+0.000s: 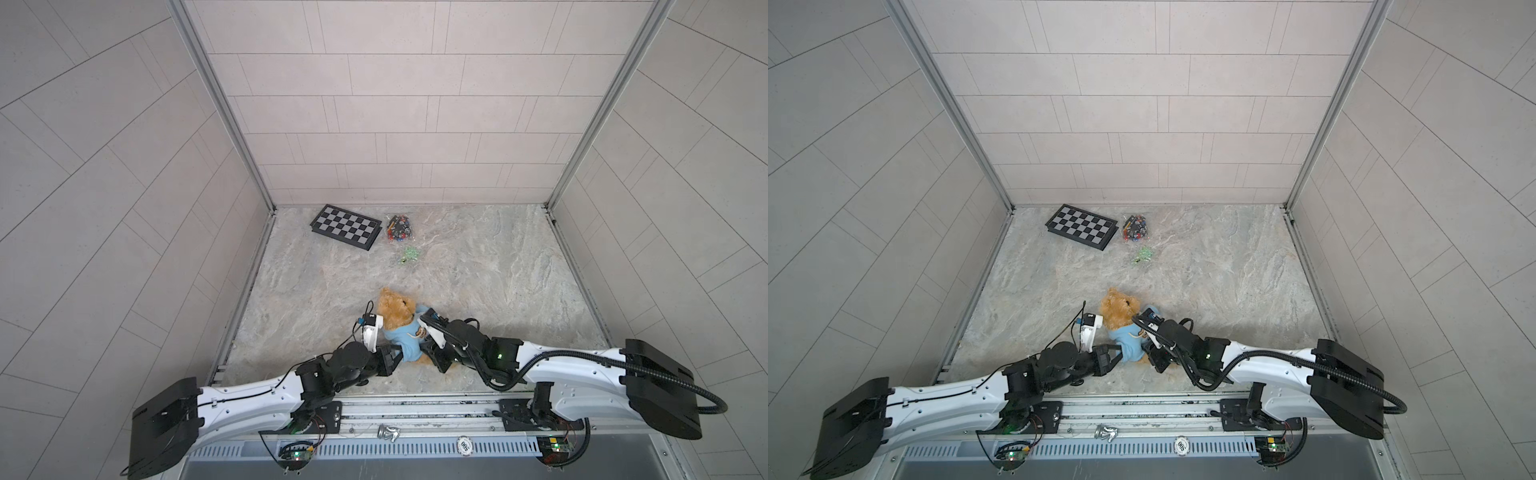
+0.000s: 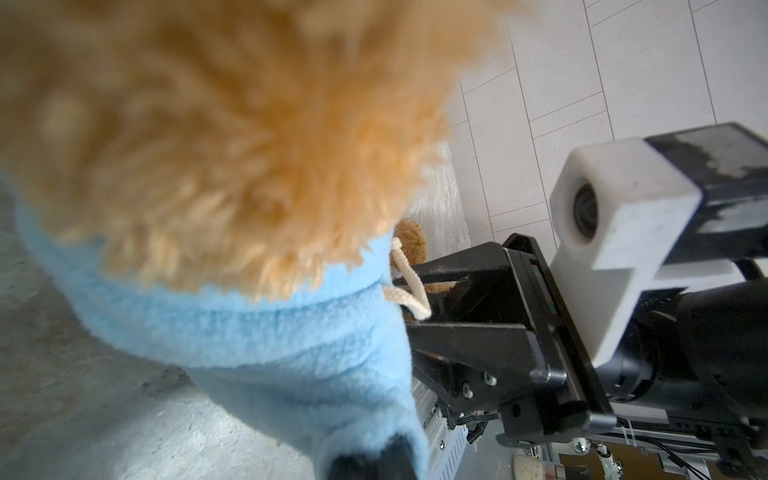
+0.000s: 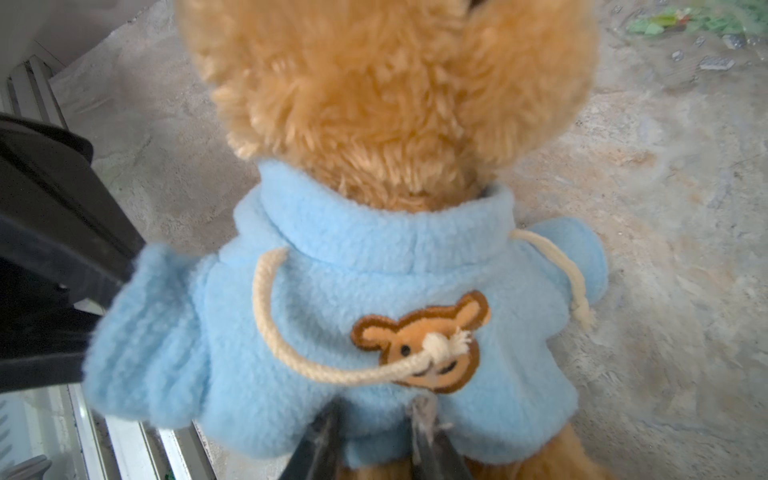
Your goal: Dress the teddy bear
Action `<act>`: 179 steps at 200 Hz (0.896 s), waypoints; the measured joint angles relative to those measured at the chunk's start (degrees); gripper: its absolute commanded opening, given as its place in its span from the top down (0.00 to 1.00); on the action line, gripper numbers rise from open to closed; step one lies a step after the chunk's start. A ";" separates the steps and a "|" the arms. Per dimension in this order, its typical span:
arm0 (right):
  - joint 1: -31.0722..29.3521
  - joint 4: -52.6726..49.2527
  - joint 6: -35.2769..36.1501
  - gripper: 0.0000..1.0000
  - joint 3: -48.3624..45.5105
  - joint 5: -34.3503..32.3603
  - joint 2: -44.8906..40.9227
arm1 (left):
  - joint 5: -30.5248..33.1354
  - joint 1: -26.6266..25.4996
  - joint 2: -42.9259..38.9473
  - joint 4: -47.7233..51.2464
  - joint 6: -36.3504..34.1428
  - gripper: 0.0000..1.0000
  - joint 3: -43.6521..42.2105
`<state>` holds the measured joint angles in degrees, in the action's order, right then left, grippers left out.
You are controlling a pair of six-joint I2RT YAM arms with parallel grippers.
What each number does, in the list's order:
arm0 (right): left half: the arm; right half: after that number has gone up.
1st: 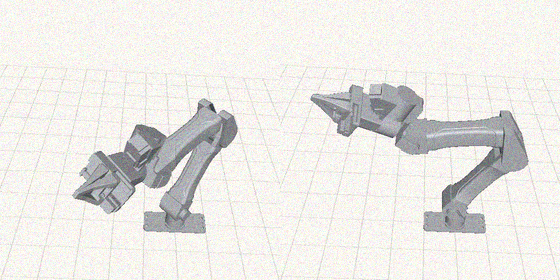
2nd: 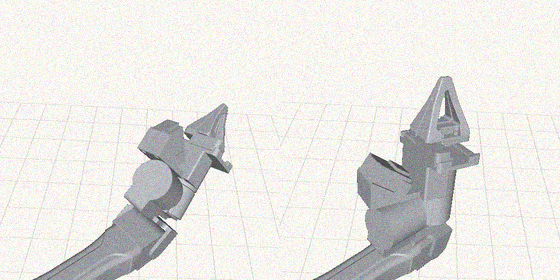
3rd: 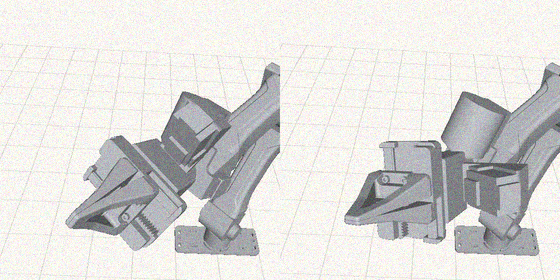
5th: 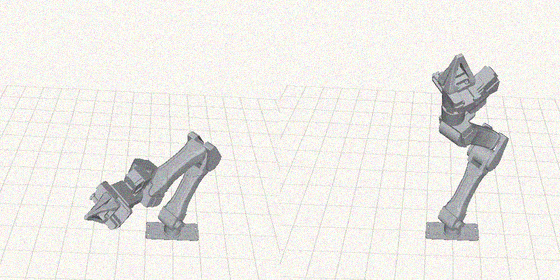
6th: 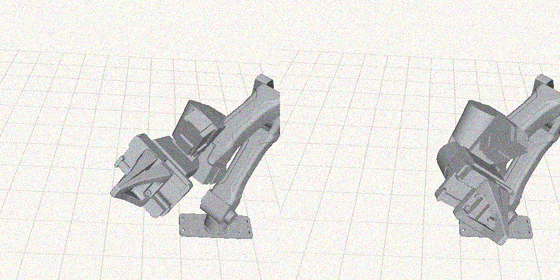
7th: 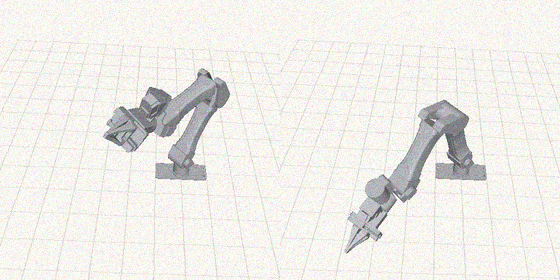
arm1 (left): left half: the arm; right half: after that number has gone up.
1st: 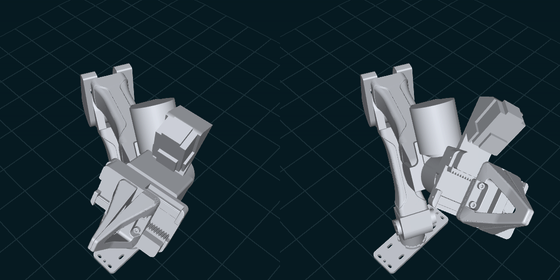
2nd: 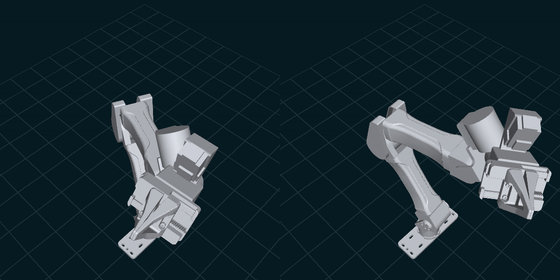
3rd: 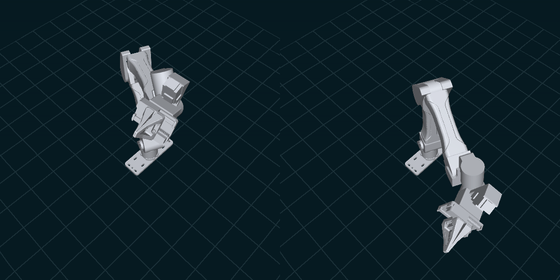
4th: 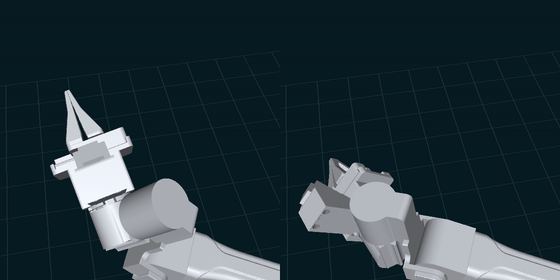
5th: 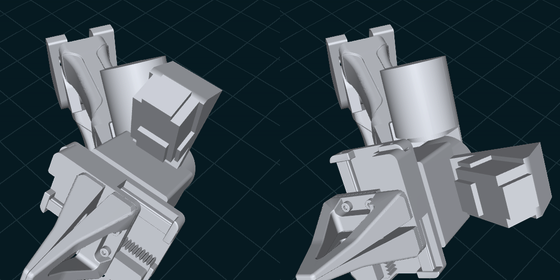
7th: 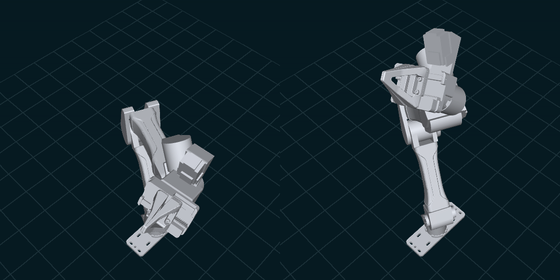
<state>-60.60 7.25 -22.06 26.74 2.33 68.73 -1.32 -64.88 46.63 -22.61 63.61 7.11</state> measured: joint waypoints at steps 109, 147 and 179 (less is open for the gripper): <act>3.45 0.57 -4.96 1.00 5.20 2.84 9.11 | -0.55 0.90 1.14 -1.11 -0.72 1.00 -1.31; 5.55 -0.09 -5.68 1.00 4.79 5.07 8.13 | -0.33 1.33 -4.31 2.95 -0.81 1.00 -1.66; 8.24 0.50 -6.05 1.00 2.27 7.93 4.02 | -0.59 3.45 -12.44 9.01 -1.25 1.00 -2.67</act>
<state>-52.36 7.75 -28.12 29.02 10.26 72.75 -1.91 -61.43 34.20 -13.61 62.37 4.45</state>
